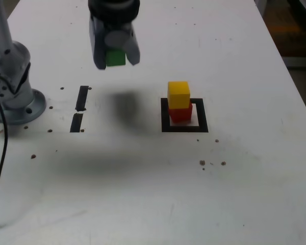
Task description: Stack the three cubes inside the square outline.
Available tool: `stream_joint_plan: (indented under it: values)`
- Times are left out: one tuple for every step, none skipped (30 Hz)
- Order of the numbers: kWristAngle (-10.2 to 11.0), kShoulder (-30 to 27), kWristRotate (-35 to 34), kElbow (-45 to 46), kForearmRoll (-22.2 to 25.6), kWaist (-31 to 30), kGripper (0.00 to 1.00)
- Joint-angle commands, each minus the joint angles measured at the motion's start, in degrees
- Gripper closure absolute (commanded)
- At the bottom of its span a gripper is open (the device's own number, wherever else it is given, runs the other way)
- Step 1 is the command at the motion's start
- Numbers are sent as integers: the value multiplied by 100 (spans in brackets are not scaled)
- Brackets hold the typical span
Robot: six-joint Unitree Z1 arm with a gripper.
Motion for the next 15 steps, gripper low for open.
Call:
stream_joint_plan:
  values:
    - [22, -70, -28, -307, 233, -152, 89]
    - [25, -74, -34, -501, 326, -237, 89]
    - [21, -65, -37, -640, 387, -294, 89]
    - [13, -46, -39, -769, 436, -343, 89]
    - [-4, -16, -39, -889, 478, -385, 89]
    - [-28, 24, -39, -1002, 522, -419, 89]
    - [-56, 74, -39, -1109, 566, -448, 89]
    - [-91, 131, -39, -1210, 604, -469, 89]
    - [-130, 196, -37, -1301, 636, -485, 89]
    - [-174, 267, -33, -1390, 666, -498, 89]
    - [-214, 343, -27, -1478, 695, -508, 89]
    - [-249, 420, -19, -1566, 717, -518, 89]
    - [-284, 499, -11, -1651, 728, -526, 89]
    - [-318, 579, -3, -1733, 727, -533, 89]
    - [-352, 659, 6, -1818, 721, -542, 89]
